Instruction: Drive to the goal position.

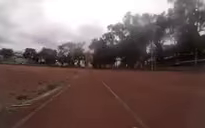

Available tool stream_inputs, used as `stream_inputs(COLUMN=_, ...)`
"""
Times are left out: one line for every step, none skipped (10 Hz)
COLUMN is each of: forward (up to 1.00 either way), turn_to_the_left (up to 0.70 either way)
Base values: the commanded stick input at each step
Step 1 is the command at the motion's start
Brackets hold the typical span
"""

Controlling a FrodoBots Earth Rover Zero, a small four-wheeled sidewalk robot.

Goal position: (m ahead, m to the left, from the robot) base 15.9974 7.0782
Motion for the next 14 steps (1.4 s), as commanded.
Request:
stream_inputs(forward=1.00, turn_to_the_left=0.00)
stream_inputs(forward=1.00, turn_to_the_left=0.00)
stream_inputs(forward=1.00, turn_to_the_left=0.00)
stream_inputs(forward=1.00, turn_to_the_left=0.00)
stream_inputs(forward=1.00, turn_to_the_left=0.00)
stream_inputs(forward=1.00, turn_to_the_left=0.00)
stream_inputs(forward=1.00, turn_to_the_left=0.00)
stream_inputs(forward=1.00, turn_to_the_left=0.00)
stream_inputs(forward=1.00, turn_to_the_left=0.00)
stream_inputs(forward=1.00, turn_to_the_left=0.00)
stream_inputs(forward=1.00, turn_to_the_left=0.00)
stream_inputs(forward=1.00, turn_to_the_left=0.00)
stream_inputs(forward=1.00, turn_to_the_left=0.00)
stream_inputs(forward=1.00, turn_to_the_left=0.00)
